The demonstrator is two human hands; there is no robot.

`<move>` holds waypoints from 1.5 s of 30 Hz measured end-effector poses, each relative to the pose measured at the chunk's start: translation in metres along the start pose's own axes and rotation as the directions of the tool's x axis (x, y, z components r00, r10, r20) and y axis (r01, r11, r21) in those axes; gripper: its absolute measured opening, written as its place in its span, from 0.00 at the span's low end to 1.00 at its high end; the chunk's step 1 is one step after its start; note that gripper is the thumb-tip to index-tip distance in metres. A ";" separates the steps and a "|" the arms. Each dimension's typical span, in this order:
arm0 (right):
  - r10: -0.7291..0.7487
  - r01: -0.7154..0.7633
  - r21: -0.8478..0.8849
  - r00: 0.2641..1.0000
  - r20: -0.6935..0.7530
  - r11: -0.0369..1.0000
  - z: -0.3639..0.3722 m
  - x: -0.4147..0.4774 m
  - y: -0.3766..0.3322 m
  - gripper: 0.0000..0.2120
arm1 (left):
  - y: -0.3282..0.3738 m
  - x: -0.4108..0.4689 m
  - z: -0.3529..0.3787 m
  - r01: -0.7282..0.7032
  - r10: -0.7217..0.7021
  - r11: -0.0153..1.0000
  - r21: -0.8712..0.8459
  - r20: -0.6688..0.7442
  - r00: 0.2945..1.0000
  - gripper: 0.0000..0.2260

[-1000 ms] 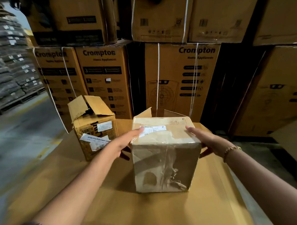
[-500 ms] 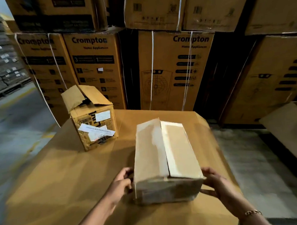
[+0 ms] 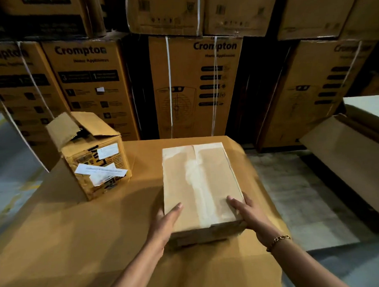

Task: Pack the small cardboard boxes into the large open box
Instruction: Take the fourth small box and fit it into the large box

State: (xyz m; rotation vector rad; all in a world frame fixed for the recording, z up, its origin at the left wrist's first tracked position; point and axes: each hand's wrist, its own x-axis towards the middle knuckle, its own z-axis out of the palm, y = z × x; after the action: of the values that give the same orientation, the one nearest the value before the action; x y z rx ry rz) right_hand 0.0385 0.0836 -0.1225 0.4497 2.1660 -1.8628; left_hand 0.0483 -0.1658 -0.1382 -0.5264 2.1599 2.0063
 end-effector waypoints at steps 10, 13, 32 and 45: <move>-0.329 0.350 0.125 0.930 -0.163 0.928 -0.140 -0.031 -0.038 0.27 | 0.059 -0.009 0.127 -0.356 0.355 0.935 0.005 0.069 0.932 0.34; -0.394 0.428 0.133 0.891 -0.226 0.894 -0.202 -0.035 -0.048 0.28 | 0.088 -0.012 0.185 -0.445 0.445 0.895 -0.031 0.132 0.886 0.31; -0.665 0.671 -0.197 0.565 -0.489 0.715 -0.591 -0.049 -0.095 0.33 | 0.216 -0.057 0.567 -0.588 0.670 0.741 -0.325 0.306 0.676 0.39; -0.714 0.737 -0.226 0.454 -0.533 0.637 -0.789 0.003 -0.139 0.36 | 0.310 -0.035 0.768 -0.687 0.767 0.638 -0.349 0.368 0.526 0.41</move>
State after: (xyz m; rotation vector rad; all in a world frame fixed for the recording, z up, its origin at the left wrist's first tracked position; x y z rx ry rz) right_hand -0.0085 0.8451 0.1230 0.0478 3.1164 -2.4297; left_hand -0.1271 0.6118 0.0897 1.0038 2.0336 2.3151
